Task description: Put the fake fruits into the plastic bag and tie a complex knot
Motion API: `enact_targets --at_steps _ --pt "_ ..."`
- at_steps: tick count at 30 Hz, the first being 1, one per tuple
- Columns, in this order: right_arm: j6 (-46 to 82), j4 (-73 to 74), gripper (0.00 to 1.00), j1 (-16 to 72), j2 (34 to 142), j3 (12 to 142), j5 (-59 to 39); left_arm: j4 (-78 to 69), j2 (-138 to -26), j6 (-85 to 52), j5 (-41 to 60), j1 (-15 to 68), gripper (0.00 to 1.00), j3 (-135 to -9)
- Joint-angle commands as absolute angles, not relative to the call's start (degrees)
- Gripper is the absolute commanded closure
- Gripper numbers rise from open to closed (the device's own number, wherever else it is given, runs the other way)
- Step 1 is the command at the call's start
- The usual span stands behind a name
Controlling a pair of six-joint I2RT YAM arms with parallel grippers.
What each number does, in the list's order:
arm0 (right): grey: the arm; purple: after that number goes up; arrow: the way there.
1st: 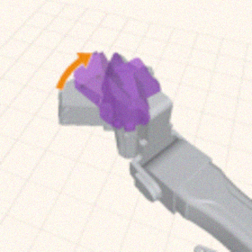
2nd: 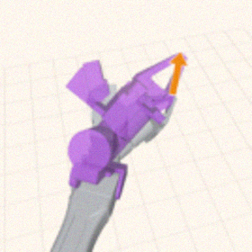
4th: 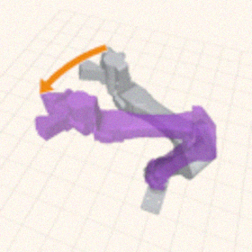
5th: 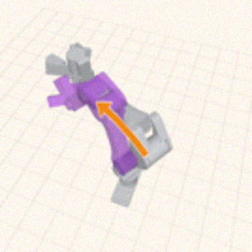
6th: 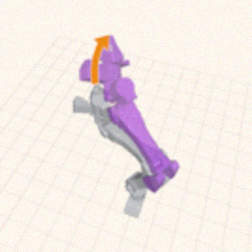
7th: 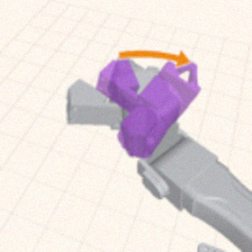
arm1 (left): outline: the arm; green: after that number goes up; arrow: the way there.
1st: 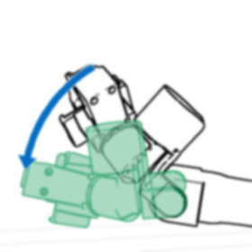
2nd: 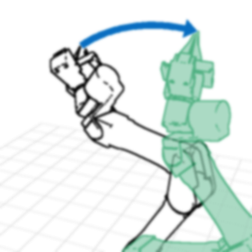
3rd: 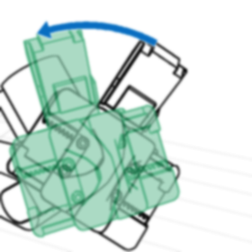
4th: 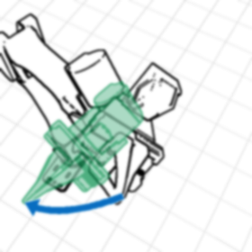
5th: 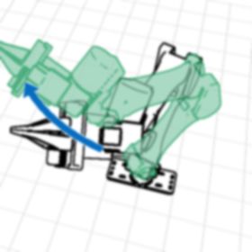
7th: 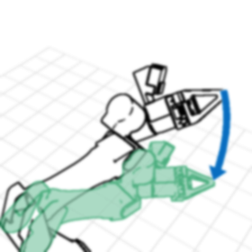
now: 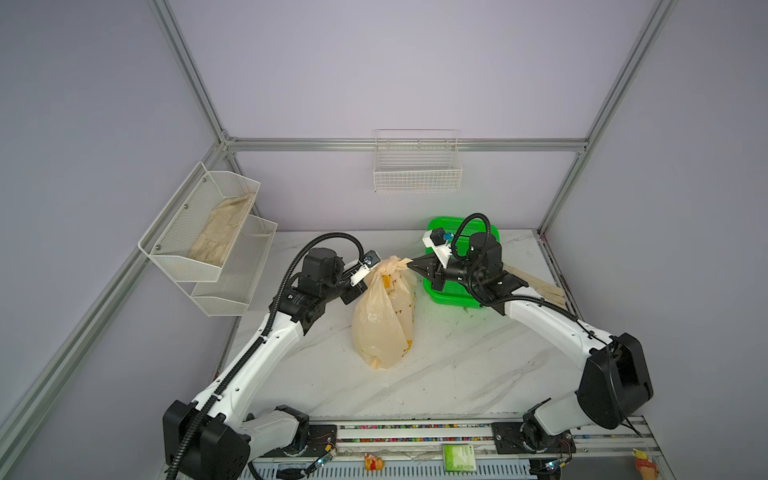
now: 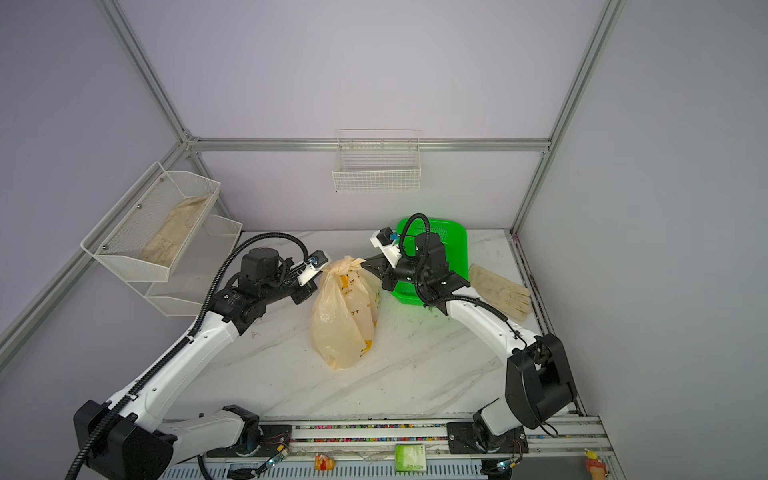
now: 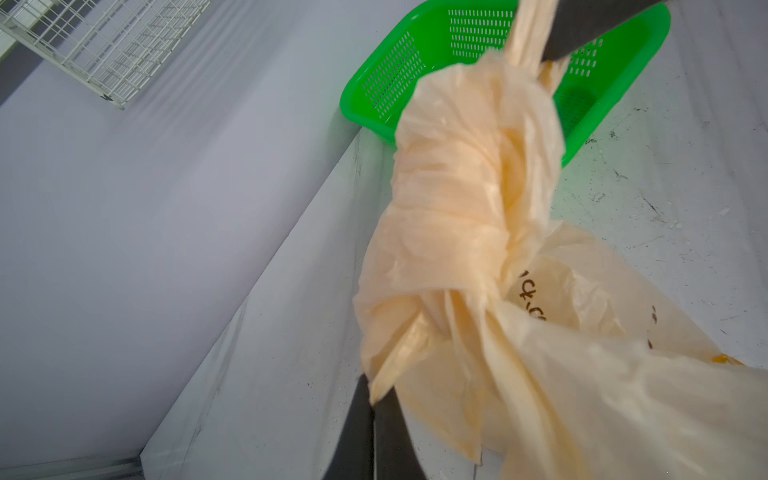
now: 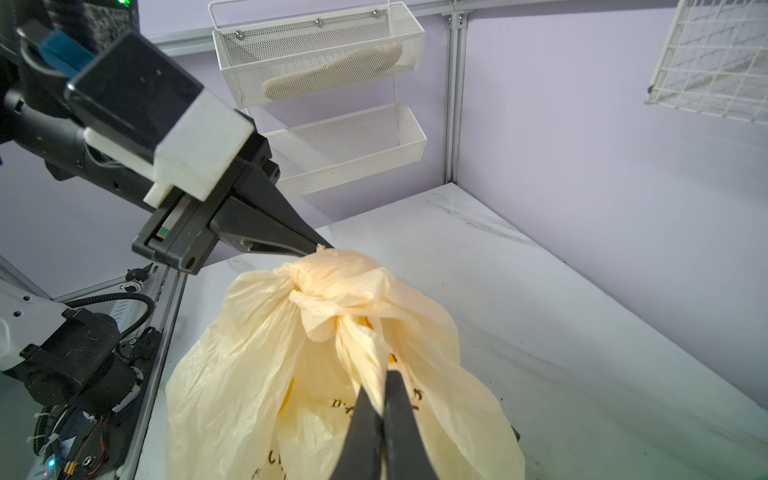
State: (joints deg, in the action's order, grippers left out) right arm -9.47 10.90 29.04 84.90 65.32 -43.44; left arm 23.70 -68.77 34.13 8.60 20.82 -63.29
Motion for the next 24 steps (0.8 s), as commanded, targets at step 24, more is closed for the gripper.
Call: enact_targets --at_steps 24 --pt "-1.49 2.75 1.00 26.94 82.27 58.14 -26.56 28.59 -70.56 40.42 -6.17 16.26 1.00 -63.41"
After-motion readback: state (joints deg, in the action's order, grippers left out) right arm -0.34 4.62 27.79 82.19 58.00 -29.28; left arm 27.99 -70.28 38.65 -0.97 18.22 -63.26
